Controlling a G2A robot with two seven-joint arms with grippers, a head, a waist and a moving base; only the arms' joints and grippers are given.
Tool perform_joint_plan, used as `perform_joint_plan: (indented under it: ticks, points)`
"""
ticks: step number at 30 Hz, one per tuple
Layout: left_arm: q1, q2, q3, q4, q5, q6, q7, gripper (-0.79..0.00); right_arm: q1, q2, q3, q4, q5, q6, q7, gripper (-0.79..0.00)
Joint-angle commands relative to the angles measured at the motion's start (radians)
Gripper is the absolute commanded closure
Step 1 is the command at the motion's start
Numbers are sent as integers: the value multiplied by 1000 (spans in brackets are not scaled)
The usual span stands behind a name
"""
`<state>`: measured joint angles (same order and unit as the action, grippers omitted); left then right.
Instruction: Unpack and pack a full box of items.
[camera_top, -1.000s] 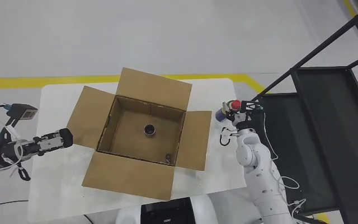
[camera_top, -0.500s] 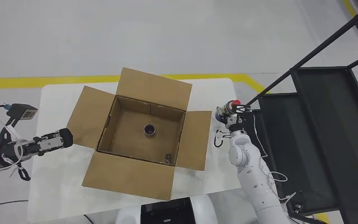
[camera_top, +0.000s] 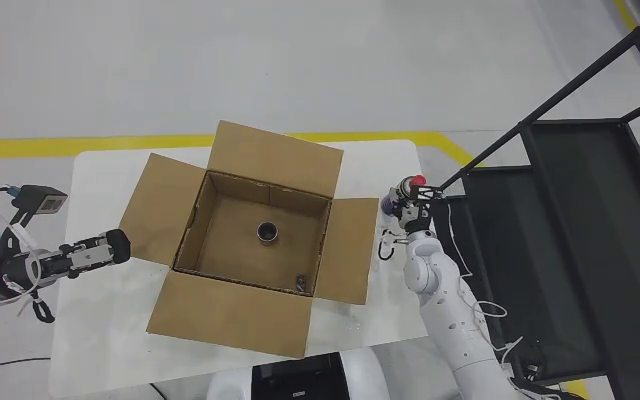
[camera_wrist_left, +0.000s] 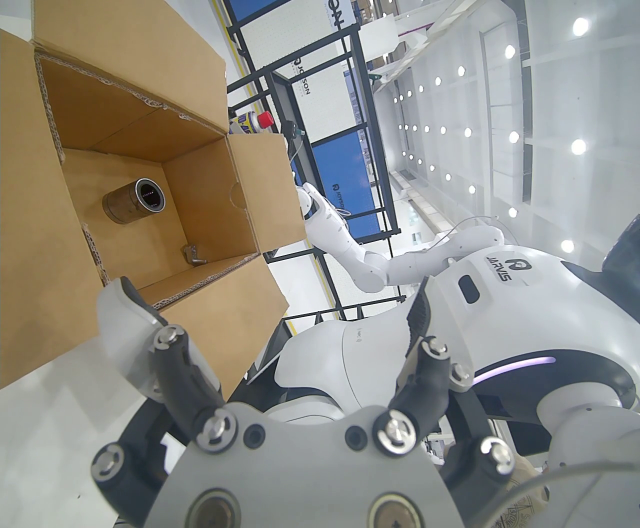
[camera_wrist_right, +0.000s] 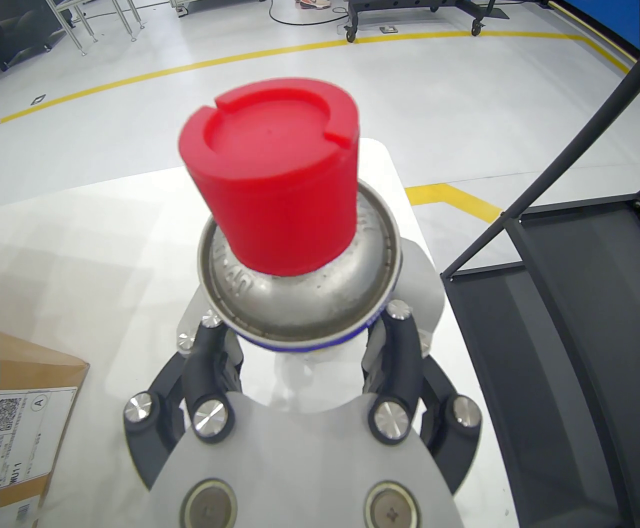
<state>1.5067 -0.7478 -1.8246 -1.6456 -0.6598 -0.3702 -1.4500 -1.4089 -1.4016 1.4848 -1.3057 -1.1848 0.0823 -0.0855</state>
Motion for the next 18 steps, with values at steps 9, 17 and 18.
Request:
perform_joint_plan:
  ticks: [9, 17, 18]
  points:
    - [0, 0, 0, 0, 0, 0, 0, -785, -38, 5, 28, -123, 10, -4, -25, 0]
    - [0, 0, 0, 0, 0, 0, 0, -785, -121, 16, 86, -421, 7, 6, 63, 0]
    - [0, 0, 0, 0, 0, 0, 0, -785, -130, 18, 92, -464, 0, 9, 93, 0]
